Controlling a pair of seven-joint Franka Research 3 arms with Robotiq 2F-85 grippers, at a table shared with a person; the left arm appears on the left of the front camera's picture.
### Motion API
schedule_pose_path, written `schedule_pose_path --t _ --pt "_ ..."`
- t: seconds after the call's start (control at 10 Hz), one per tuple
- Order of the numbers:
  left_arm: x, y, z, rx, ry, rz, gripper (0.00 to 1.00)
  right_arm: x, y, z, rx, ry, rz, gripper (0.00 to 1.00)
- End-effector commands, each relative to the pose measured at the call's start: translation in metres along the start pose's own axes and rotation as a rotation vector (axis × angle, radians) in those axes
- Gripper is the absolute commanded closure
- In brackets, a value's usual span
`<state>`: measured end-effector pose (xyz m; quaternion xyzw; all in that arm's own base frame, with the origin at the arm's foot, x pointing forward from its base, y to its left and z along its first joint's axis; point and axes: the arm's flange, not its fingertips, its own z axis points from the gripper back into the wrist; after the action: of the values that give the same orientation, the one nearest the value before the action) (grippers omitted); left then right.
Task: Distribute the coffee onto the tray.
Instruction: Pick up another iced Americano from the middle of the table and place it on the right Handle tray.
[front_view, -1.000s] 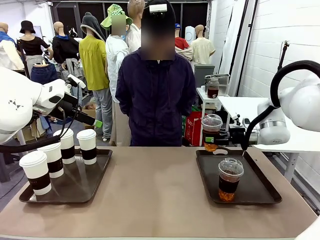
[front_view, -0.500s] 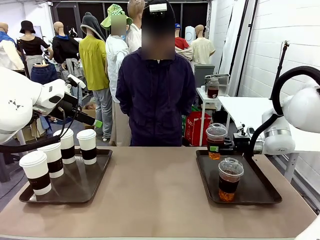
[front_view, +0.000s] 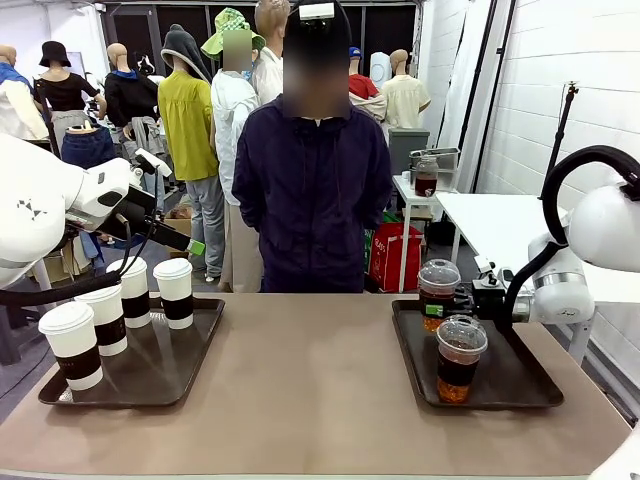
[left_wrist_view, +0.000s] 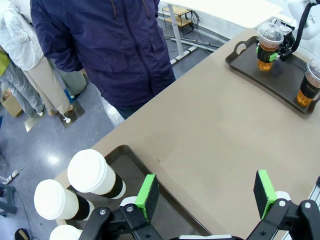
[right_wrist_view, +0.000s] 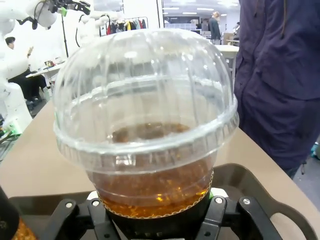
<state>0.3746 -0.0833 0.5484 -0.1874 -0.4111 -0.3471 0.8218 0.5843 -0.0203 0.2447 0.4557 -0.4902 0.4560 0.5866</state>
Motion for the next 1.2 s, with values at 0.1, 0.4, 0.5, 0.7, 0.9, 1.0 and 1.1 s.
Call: schedule_pose_path --t 0.1,0.4,0.5,0.7,0.9,1.0,1.1 --pt "-0.001 0.002 0.000 -0.008 -0.001 0.006 0.00 -0.006 -0.012 0.006 0.032 -0.015 0.015 0.37" --pt "-0.001 0.002 0.000 -0.008 -0.001 0.006 0.00 -0.018 -0.017 0.011 0.022 -0.011 -0.011 0.37" --pt "-0.001 0.002 0.000 -0.008 -0.001 0.006 0.00 -0.022 -0.018 0.013 0.019 -0.006 -0.026 0.37" --pt "-0.001 0.002 0.000 -0.008 -0.001 0.006 0.00 -0.027 -0.019 0.016 0.017 0.001 -0.051 0.12" --pt "-0.001 0.002 0.000 -0.008 -0.001 0.006 0.00 -0.027 -0.018 0.017 0.020 0.015 -0.081 0.00" --pt "-0.001 0.002 0.000 -0.008 -0.001 0.006 0.00 -0.025 -0.017 0.016 0.021 0.025 -0.095 0.00" --pt "-0.001 0.002 0.000 -0.008 -0.001 0.006 0.00 -0.024 -0.016 0.017 0.021 0.034 -0.104 0.00"
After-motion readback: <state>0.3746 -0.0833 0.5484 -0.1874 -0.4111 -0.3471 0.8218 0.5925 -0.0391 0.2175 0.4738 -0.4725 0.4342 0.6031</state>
